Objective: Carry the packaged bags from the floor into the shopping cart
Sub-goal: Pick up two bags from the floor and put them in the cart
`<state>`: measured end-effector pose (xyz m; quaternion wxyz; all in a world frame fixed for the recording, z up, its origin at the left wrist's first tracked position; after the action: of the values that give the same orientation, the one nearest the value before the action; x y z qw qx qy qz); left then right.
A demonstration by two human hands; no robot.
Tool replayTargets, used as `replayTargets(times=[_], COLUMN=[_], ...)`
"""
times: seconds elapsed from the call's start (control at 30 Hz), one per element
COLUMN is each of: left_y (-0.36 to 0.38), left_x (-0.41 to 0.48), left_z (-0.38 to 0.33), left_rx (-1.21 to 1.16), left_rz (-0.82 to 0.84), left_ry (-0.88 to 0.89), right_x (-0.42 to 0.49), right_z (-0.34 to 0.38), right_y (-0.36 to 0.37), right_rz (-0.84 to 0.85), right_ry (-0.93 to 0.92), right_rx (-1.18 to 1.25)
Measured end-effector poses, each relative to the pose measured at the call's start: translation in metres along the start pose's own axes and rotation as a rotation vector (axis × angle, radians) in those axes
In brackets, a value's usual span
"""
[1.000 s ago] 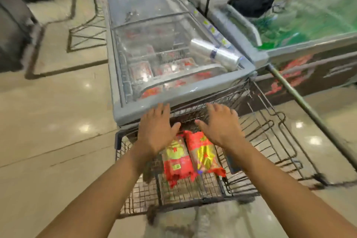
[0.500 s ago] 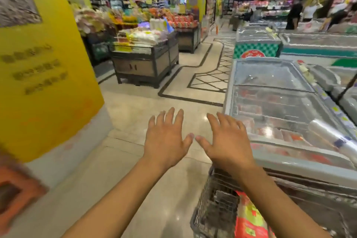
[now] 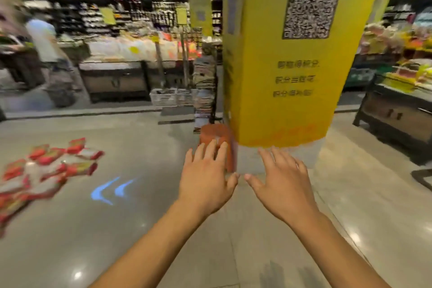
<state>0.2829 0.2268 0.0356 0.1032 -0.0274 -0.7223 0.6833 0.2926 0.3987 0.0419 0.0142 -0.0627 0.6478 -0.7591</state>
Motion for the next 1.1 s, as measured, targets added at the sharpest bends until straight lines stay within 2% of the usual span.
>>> replayTargets(times=[0.2, 0.47, 0.73, 1.1], left_y=[0.000, -0.006, 0.000, 0.005], left_x=[-0.085, -0.178, -0.207, -0.248], left_z=[0.081, 0.167, 0.274, 0.413], left_rx=[0.083, 0.101, 0.085, 0.024], left_rz=[0.027, 0.026, 0.013, 0.001], left_ry=[-0.339, -0.670, -0.830, -1.004], right_x=[-0.002, -0.016, 0.010, 0.035], right_z=[0.098, 0.216, 0.337, 0.507], right_y=[0.032, 0.057, 0.076, 0.106], right_rz=[0.082, 0.174, 0.204, 0.249], right_ry=[-0.331, -0.659, -0.838, -0.981], right_rx=[0.030, 0.033, 0.014, -0.015])
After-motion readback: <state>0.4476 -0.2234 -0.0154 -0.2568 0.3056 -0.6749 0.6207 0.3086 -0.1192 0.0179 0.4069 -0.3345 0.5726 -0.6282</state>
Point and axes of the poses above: each hand's wrist, its own x-axis towards the middle knuckle, its own y-axis out of the palm, z = x × y, the point moved 2 cm from there along x, towards the middle knuckle, and after that the axes turned 8 degrees about z, right-handed, at the moved point
